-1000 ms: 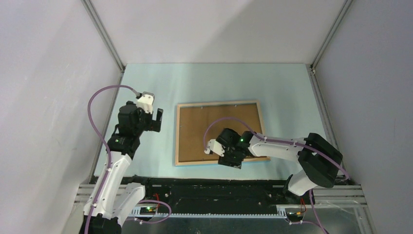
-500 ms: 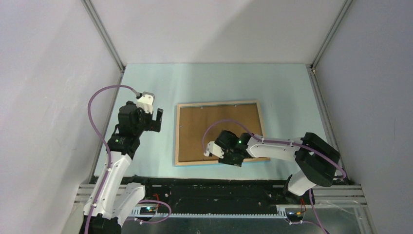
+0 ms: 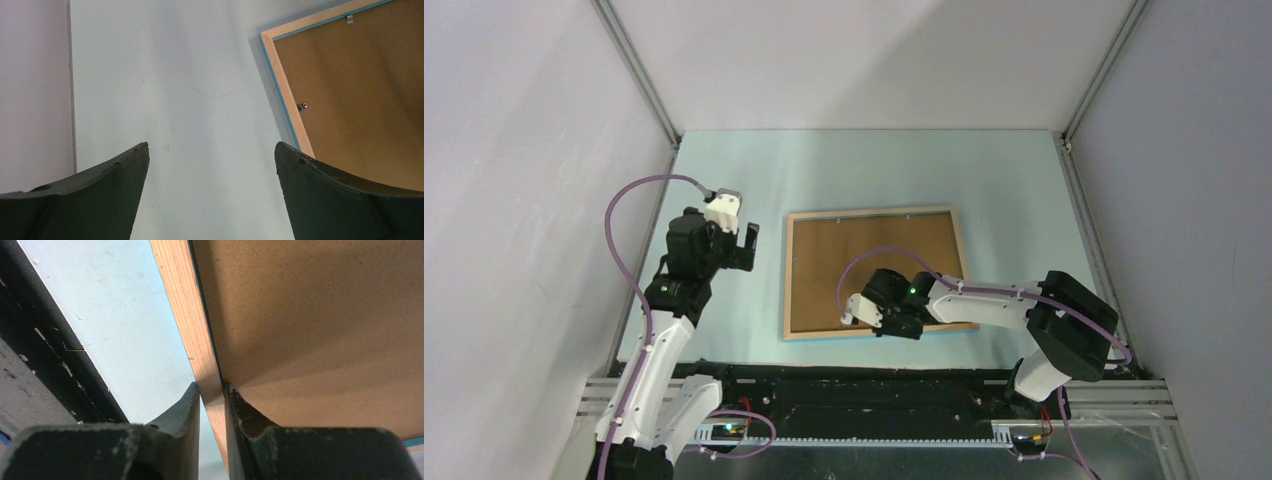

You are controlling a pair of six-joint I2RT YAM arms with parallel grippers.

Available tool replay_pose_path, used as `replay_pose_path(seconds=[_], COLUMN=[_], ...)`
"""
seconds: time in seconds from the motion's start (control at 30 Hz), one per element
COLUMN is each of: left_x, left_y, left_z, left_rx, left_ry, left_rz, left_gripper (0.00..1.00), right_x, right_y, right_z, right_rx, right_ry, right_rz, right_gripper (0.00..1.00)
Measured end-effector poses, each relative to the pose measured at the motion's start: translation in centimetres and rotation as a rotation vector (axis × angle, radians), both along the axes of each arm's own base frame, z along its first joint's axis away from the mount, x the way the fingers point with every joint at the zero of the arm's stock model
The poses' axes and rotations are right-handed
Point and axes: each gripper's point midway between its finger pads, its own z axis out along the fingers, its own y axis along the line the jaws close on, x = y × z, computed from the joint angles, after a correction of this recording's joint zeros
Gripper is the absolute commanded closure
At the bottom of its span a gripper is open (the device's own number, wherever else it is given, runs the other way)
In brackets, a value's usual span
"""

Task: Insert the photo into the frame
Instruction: Turn over the photo frame at the center of the board.

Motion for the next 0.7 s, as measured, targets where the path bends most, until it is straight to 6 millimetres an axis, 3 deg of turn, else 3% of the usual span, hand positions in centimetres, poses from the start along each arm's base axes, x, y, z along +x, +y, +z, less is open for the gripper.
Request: replay_pose_path(seconds=[0.43,0.7], left_x=[-1.7,-4.1], left_y=[-1.6,-7.9], left_z=[-0.3,-0.1], left_rx=[0.073,0.231], left_ry=[0.022,-0.011], left_rz=[-0.158,-0.467], left_gripper=[0.00,0.00], right_x=[1.1,2.8], right_y=[1.1,3.1], right_z=[1.2,5.3], right_rx=[0.053,0.148], right_ry=[0.073,0.115], right_rz=[-0.028,-0.049], right_gripper=[1.00,1.00])
